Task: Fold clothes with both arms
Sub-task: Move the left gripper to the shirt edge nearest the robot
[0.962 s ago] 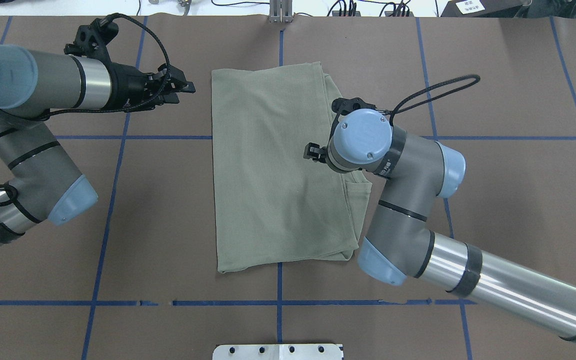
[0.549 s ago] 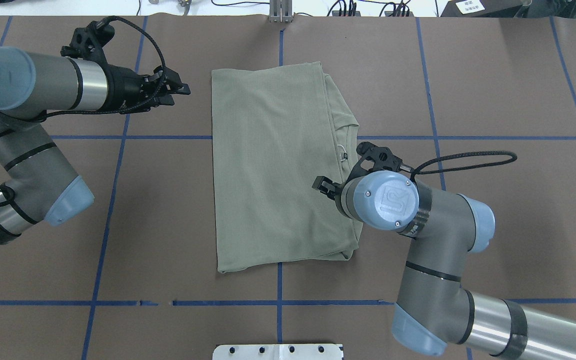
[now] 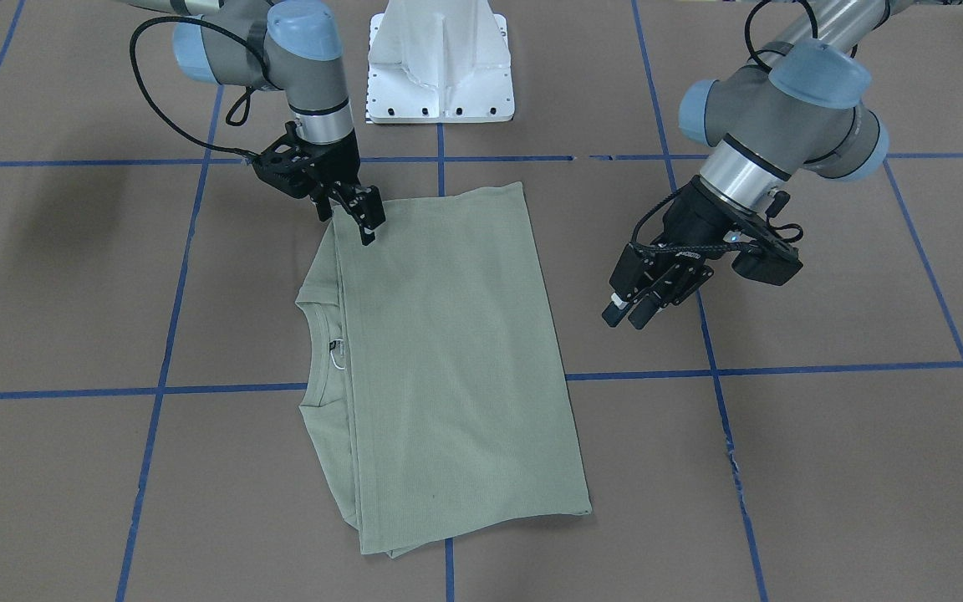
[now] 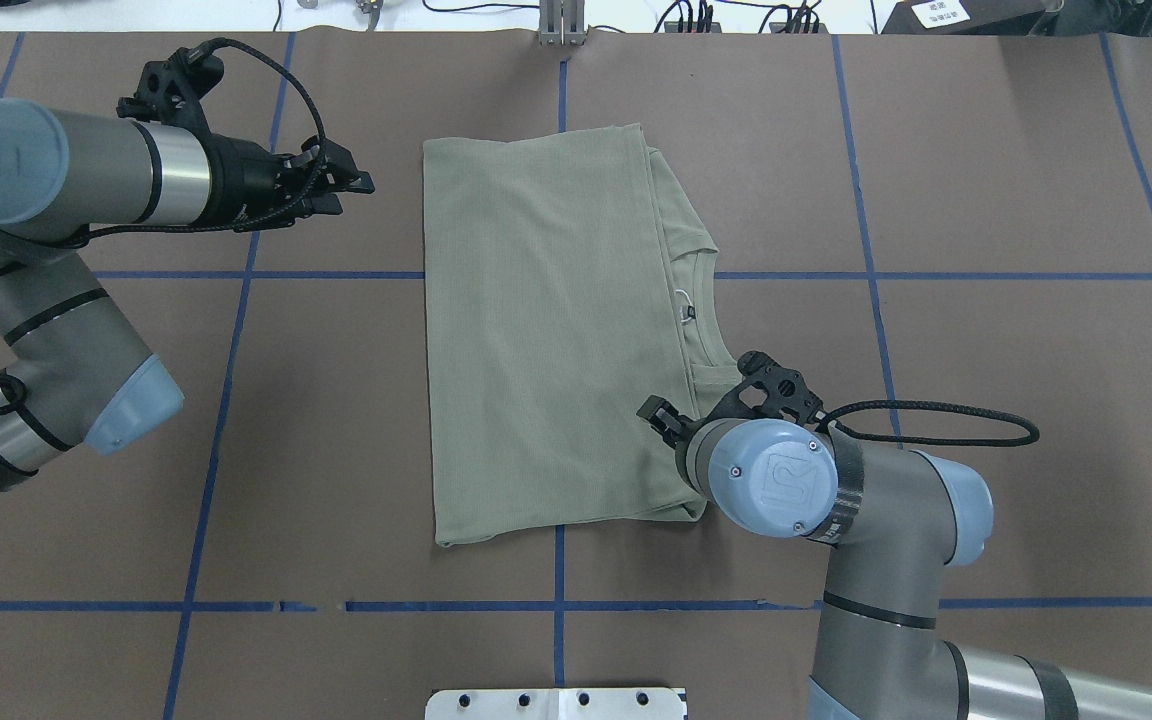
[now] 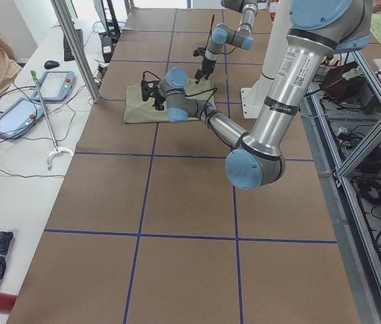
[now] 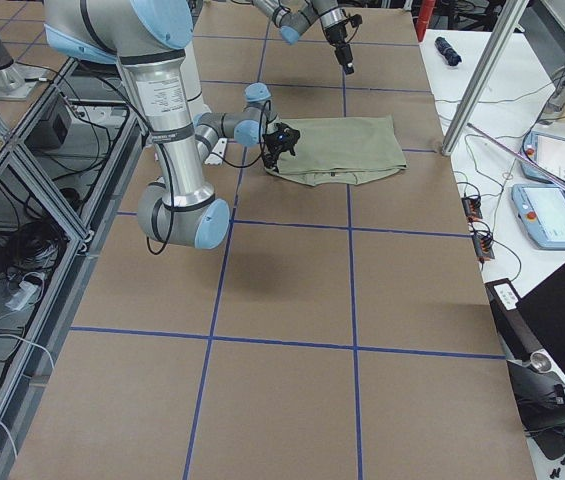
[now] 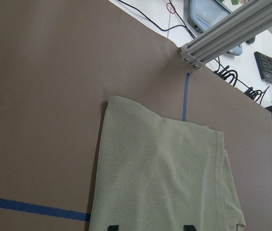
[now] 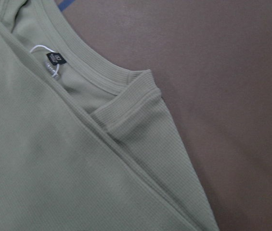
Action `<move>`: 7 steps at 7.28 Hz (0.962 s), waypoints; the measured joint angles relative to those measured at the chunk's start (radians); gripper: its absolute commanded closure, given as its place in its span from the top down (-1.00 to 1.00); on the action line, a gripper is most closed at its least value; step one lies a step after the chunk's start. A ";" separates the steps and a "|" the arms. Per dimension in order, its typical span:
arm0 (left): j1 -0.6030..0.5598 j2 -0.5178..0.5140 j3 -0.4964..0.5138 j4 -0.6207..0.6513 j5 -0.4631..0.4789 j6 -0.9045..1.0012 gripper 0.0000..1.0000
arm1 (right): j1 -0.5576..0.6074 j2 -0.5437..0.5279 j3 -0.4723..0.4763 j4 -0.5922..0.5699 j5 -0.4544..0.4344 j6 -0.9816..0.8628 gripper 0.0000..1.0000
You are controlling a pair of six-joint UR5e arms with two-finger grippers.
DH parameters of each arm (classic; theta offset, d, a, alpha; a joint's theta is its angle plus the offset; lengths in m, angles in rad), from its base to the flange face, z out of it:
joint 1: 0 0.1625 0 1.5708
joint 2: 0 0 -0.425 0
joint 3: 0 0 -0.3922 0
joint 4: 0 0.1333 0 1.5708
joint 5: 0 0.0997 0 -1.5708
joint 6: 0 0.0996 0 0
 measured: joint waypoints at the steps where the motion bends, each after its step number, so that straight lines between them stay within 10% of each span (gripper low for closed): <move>1: 0.000 0.000 0.000 0.000 0.000 0.000 0.08 | -0.007 -0.012 0.001 0.000 0.000 0.014 0.82; 3: 0.000 -0.001 0.000 -0.001 0.000 0.000 0.08 | -0.018 -0.020 0.001 -0.001 0.000 0.035 0.52; 6: 0.000 -0.002 -0.001 -0.001 0.000 0.000 0.08 | -0.028 -0.028 0.000 -0.001 0.000 0.046 -0.99; 7: 0.000 -0.002 -0.001 -0.001 0.000 0.000 0.08 | -0.029 -0.032 0.001 -0.001 0.002 0.048 -1.00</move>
